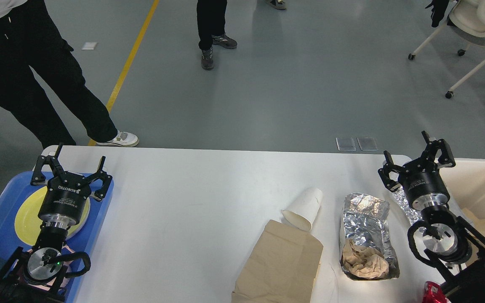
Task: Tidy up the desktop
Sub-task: 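Raise the right gripper up and away from the foil wrappers, then move the right gripper over the brown paper bag and lower it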
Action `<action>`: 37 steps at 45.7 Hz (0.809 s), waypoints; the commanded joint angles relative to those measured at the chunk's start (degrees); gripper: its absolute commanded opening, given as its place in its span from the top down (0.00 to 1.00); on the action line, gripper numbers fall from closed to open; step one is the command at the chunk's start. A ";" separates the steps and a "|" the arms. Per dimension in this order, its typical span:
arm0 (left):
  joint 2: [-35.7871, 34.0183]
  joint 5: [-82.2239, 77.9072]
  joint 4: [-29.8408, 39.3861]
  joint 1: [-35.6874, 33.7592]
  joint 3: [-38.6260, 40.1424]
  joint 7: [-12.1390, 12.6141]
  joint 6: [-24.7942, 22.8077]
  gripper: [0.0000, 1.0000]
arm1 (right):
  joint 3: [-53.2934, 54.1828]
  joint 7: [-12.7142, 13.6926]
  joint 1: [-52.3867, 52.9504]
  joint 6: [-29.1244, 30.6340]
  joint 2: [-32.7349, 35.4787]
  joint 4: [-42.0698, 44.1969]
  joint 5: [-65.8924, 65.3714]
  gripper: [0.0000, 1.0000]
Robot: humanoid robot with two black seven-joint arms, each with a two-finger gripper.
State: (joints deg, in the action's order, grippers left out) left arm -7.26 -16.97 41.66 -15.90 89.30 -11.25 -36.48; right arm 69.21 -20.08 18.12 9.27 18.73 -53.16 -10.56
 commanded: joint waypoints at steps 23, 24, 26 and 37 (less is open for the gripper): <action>-0.03 0.09 0.00 0.00 0.00 0.00 0.00 0.04 | -75.40 -0.05 42.23 3.39 21.52 1.65 0.90 0.00; -0.03 0.00 0.00 0.00 0.00 0.08 0.00 0.04 | -80.58 -0.05 45.48 3.39 21.17 1.65 0.90 0.00; -0.03 0.00 0.00 0.00 0.00 0.00 0.00 0.04 | -90.87 -0.14 51.99 3.48 20.56 1.39 0.90 0.00; -0.03 0.00 0.00 0.00 0.00 0.00 0.00 0.04 | -131.15 -0.14 79.42 18.04 7.74 -2.74 3.17 0.00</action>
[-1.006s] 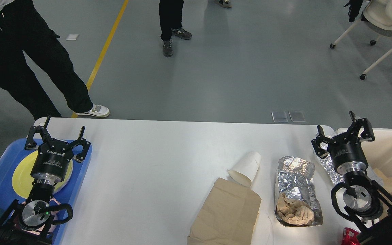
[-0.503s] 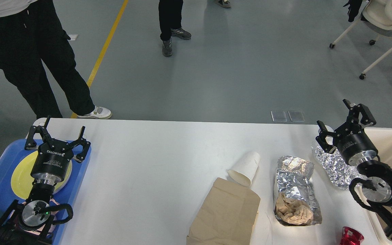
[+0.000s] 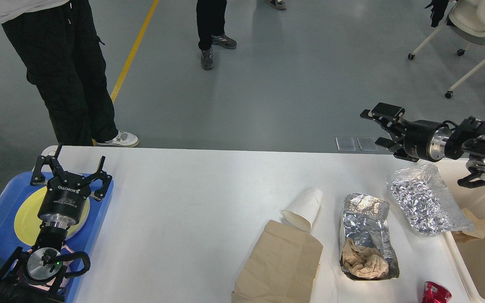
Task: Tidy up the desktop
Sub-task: 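Move the right gripper over the brown paper bag and lower it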
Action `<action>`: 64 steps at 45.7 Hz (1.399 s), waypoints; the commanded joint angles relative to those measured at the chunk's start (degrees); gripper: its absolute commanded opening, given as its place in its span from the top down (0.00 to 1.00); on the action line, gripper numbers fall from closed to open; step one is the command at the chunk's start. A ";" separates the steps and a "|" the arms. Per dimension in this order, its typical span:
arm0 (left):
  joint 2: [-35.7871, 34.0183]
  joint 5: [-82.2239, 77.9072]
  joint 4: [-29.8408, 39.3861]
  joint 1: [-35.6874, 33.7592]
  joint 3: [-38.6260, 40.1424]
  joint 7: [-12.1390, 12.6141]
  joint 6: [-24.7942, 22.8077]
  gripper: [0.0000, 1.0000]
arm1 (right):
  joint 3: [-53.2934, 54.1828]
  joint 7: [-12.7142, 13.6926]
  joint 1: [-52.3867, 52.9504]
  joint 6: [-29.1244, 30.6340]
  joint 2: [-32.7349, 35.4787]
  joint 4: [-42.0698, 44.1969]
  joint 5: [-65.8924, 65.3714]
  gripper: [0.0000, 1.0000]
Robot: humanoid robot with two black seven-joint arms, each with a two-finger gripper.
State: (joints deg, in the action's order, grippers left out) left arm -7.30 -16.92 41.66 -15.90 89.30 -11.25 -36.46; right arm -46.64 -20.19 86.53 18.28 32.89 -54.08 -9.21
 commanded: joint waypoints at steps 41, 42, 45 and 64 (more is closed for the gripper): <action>0.01 -0.04 0.00 -0.01 0.00 0.09 -0.19 0.04 | -24.38 31.00 61.39 29.36 -12.58 -45.77 13.26 0.00; 0.01 -0.04 0.00 -0.01 0.00 0.00 -0.19 0.04 | -24.38 30.92 61.30 29.27 -12.58 -45.68 13.26 0.00; 0.01 -0.04 0.00 -0.01 0.00 0.09 -0.19 0.04 | -24.29 30.83 60.87 28.66 -12.41 -45.50 14.04 0.00; 0.01 -0.04 0.00 -0.01 0.00 0.09 -0.27 0.04 | -11.55 31.35 28.28 11.88 -13.55 -42.78 14.66 0.00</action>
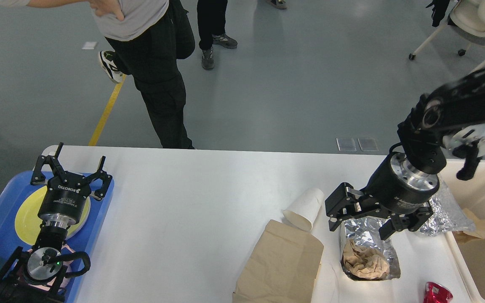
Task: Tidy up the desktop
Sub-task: 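Move the right gripper over the brown paper bag and lower it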
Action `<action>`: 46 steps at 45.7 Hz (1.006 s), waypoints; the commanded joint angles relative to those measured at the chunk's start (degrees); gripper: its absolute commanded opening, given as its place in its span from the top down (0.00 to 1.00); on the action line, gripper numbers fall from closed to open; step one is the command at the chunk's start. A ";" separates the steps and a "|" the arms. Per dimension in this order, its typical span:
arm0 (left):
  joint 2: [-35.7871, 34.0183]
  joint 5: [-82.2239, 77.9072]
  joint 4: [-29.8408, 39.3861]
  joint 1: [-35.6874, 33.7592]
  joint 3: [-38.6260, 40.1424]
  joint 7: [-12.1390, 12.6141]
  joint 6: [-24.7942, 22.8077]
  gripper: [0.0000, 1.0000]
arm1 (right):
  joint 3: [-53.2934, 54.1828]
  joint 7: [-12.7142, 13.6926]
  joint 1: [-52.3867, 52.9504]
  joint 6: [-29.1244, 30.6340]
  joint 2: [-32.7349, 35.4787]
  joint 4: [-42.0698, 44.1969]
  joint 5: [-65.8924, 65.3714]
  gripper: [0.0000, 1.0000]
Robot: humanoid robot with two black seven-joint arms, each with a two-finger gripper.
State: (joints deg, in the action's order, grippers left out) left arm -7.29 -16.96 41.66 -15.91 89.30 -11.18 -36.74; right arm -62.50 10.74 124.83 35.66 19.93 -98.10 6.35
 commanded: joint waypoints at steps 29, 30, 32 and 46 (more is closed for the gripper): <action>0.08 0.00 0.00 0.00 0.00 0.01 0.00 0.04 | 13.46 0.42 -46.42 -24.14 -11.66 23.57 0.95 0.00; 0.00 0.00 0.00 0.00 0.00 0.01 0.00 0.04 | 13.37 0.42 -46.86 -24.49 -12.19 24.18 0.86 0.00; -0.01 0.00 0.00 0.00 0.00 0.01 0.00 0.04 | 13.19 0.51 -47.74 -24.76 -13.77 25.32 0.51 0.00; -0.01 0.00 0.00 0.00 0.00 0.01 0.00 0.04 | 13.10 0.42 -48.01 -25.73 -15.45 24.63 1.21 1.00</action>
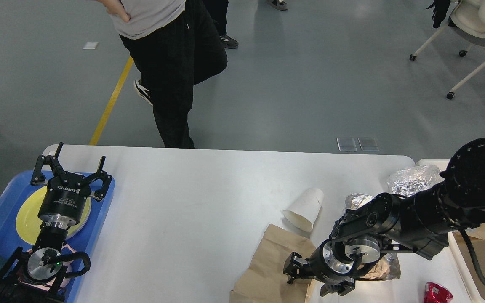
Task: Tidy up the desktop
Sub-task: 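Move the right gripper over the brown paper bag and lower it, then close the right gripper on the brown paper bag, then lift the paper bag and carry it toward the white bin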
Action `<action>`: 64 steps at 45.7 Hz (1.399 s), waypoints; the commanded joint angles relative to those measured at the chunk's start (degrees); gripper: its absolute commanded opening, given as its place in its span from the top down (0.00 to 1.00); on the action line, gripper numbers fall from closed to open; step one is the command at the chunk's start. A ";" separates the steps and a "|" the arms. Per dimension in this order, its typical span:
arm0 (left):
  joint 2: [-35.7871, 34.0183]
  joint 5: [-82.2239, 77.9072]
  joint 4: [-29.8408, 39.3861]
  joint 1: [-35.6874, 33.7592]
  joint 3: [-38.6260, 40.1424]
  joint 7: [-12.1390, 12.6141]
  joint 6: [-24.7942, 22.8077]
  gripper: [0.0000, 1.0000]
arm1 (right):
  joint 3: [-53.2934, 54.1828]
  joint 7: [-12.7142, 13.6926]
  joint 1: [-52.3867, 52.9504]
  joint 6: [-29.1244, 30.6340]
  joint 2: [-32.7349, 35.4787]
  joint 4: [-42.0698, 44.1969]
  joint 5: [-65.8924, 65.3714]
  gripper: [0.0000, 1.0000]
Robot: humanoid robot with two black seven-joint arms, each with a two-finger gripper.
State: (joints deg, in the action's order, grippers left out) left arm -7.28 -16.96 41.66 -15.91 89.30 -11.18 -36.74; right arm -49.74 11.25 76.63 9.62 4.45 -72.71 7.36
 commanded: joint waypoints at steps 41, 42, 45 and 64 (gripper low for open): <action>-0.01 0.00 0.00 0.00 0.00 0.02 0.00 0.04 | -0.27 0.00 9.49 1.53 4.68 -9.46 8.02 1.00; 0.07 0.00 0.00 0.00 0.00 0.02 0.00 0.04 | -0.35 0.08 11.25 2.50 5.65 -10.95 8.02 1.00; 0.07 0.00 0.00 0.00 0.00 0.02 0.00 0.04 | -1.23 0.00 16.70 5.84 8.46 -14.47 8.02 1.00; -0.01 0.00 0.00 0.00 0.00 0.02 0.00 0.04 | -21.61 -0.27 60.29 31.77 15.68 -23.79 7.76 1.00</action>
State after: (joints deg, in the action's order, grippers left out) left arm -7.29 -16.96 41.66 -15.91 89.30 -11.16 -36.74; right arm -64.35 11.17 124.39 36.04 19.82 -95.36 15.41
